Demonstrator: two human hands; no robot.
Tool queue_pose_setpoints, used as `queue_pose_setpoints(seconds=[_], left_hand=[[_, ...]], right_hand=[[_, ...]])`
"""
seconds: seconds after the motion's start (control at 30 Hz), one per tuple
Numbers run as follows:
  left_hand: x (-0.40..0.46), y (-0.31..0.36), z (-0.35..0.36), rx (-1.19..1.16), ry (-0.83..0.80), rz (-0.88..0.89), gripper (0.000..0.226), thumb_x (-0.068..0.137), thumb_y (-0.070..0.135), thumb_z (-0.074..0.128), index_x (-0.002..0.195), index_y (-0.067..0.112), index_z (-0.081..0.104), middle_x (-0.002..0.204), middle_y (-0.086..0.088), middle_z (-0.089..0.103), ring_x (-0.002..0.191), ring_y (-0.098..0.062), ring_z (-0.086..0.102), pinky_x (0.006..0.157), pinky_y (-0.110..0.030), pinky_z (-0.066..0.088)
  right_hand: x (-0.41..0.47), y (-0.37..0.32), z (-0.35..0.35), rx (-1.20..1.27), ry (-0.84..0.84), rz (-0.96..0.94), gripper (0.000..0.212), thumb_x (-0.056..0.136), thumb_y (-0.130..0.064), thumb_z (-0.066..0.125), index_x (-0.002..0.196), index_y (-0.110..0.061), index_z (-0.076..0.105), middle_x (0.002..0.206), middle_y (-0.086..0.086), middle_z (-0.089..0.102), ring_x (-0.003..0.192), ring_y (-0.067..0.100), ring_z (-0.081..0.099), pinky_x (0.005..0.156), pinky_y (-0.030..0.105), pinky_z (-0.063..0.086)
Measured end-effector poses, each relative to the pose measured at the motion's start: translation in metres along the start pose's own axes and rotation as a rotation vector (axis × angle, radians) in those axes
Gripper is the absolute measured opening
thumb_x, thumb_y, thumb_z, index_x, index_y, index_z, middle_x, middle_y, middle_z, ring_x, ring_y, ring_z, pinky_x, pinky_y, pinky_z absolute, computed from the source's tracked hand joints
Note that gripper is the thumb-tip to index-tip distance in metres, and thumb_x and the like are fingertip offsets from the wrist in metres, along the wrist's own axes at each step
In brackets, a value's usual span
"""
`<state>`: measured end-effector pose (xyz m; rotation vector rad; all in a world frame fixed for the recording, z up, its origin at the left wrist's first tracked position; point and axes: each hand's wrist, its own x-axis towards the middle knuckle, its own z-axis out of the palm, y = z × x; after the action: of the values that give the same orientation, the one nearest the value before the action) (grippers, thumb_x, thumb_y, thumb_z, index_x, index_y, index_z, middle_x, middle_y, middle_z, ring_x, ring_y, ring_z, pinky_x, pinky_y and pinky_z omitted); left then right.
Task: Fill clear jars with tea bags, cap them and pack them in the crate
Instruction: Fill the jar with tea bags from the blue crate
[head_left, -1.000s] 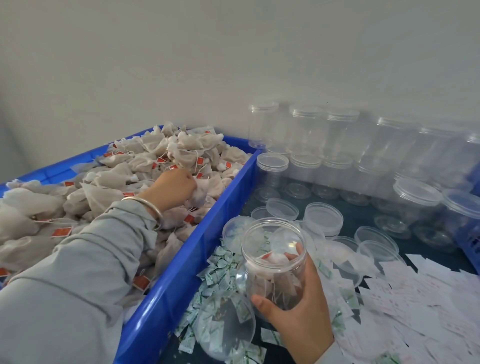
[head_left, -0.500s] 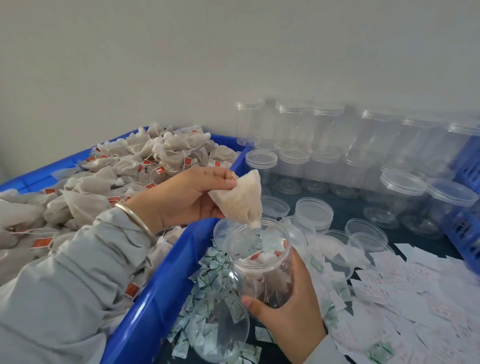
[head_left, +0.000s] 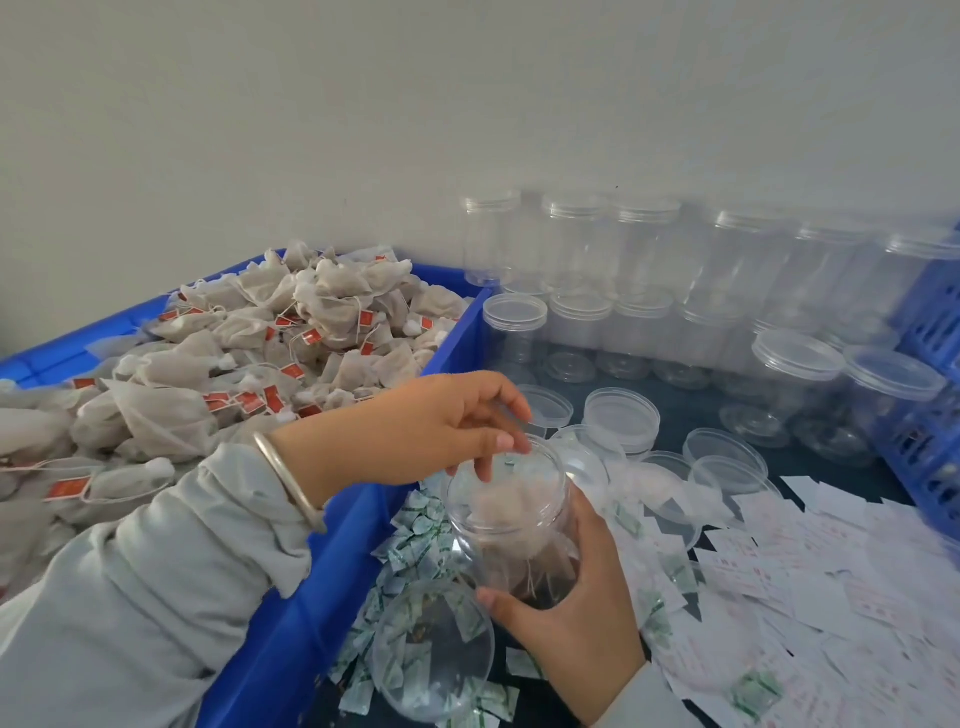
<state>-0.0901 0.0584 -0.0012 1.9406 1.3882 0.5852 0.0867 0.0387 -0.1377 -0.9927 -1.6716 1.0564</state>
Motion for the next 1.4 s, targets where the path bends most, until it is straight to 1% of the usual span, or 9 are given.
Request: queue_pose_setpoints(seconds=[0.17, 0.33, 0.5, 0.67, 0.77, 1.0, 1.17, 1.27, 1.4], left_hand=[[0.006, -0.017, -0.017, 0.132, 0.322, -0.036, 0.021, 0.092, 0.017, 0.057, 0.088, 0.038, 0.056, 0.089, 0.013, 0.069, 0.063, 0.004, 0.062, 0.058, -0.01, 0.044], [0.003, -0.066, -0.062, 0.405, 0.635, -0.295, 0.013, 0.09, 0.013, 0.057, 0.095, 0.022, 0.064, 0.086, 0.014, 0.062, 0.075, -0.006, 0.055, 0.072, -0.02, 0.037], [-0.004, -0.103, -0.069, 0.685, 0.399, -0.554, 0.03, 0.088, 0.015, 0.059, 0.117, 0.014, 0.062, 0.117, -0.002, 0.063, 0.105, -0.018, 0.058, 0.089, -0.027, 0.043], [-0.007, -0.111, -0.06, 0.727, 0.221, -0.698, 0.038, 0.078, 0.04, 0.072, 0.108, 0.017, 0.068, 0.101, 0.0, 0.067, 0.082, -0.016, 0.059, 0.075, -0.027, 0.048], [-0.009, -0.106, -0.059, 0.766, 0.186, -0.763, 0.042, 0.075, 0.038, 0.074, 0.112, 0.017, 0.067, 0.101, 0.001, 0.066, 0.087, -0.018, 0.059, 0.075, -0.028, 0.048], [-0.01, -0.101, -0.062, 0.706, 0.219, -0.75, 0.036, 0.085, 0.022, 0.067, 0.119, 0.013, 0.061, 0.118, -0.004, 0.062, 0.103, -0.021, 0.059, 0.085, -0.028, 0.046], [-0.009, -0.09, -0.074, 0.672, 0.373, -0.641, 0.029, 0.093, 0.025, 0.056, 0.088, 0.001, 0.071, 0.083, -0.01, 0.069, 0.071, -0.02, 0.059, 0.075, -0.032, 0.05], [-0.007, -0.083, -0.078, 0.45, 0.574, -0.534, 0.03, 0.091, 0.028, 0.059, 0.079, 0.003, 0.07, 0.07, -0.007, 0.064, 0.057, -0.014, 0.049, 0.056, -0.027, 0.041], [-0.005, -0.064, -0.074, -0.094, 0.676, -0.352, 0.026, 0.088, 0.028, 0.065, 0.082, 0.003, 0.07, 0.07, -0.01, 0.068, 0.058, -0.013, 0.045, 0.054, -0.022, 0.036]], right_hand=[[-0.001, 0.002, -0.001, 0.033, -0.001, -0.005, 0.108, 0.045, -0.047, 0.085, 0.135, -0.053, 0.026, 0.133, -0.027, 0.042, 0.126, -0.008, 0.04, 0.102, 0.017, 0.038], [-0.002, 0.001, -0.001, 0.038, -0.015, 0.009, 0.11, 0.043, -0.05, 0.085, 0.135, -0.054, 0.025, 0.134, -0.023, 0.043, 0.124, -0.008, 0.041, 0.102, 0.019, 0.038], [-0.002, 0.001, -0.001, 0.014, -0.007, 0.01, 0.112, 0.039, -0.053, 0.083, 0.137, -0.05, 0.028, 0.133, -0.021, 0.044, 0.122, -0.008, 0.042, 0.104, 0.024, 0.037], [-0.001, 0.001, -0.002, 0.006, -0.003, -0.001, 0.113, 0.039, -0.052, 0.083, 0.139, -0.041, 0.032, 0.132, -0.016, 0.046, 0.121, -0.005, 0.045, 0.106, 0.03, 0.039], [-0.001, 0.001, -0.003, 0.027, -0.01, -0.008, 0.112, 0.04, -0.051, 0.084, 0.138, -0.043, 0.031, 0.134, -0.016, 0.046, 0.122, -0.005, 0.045, 0.101, 0.018, 0.04], [0.0, 0.002, -0.002, 0.02, -0.016, 0.005, 0.108, 0.038, -0.05, 0.082, 0.132, -0.052, 0.029, 0.133, -0.018, 0.045, 0.12, -0.01, 0.042, 0.097, 0.013, 0.036], [0.0, 0.002, -0.001, 0.019, -0.008, -0.007, 0.105, 0.039, -0.044, 0.087, 0.127, -0.055, 0.031, 0.13, -0.02, 0.044, 0.116, -0.017, 0.041, 0.087, 0.0, 0.036], [-0.001, 0.005, -0.001, 0.037, -0.011, -0.034, 0.104, 0.048, -0.019, 0.094, 0.127, -0.05, 0.034, 0.131, -0.018, 0.043, 0.114, -0.02, 0.041, 0.081, -0.006, 0.034], [-0.001, 0.005, -0.001, 0.03, -0.016, -0.036, 0.103, 0.05, -0.016, 0.093, 0.127, -0.049, 0.034, 0.131, -0.016, 0.045, 0.115, -0.019, 0.041, 0.083, -0.005, 0.033]])
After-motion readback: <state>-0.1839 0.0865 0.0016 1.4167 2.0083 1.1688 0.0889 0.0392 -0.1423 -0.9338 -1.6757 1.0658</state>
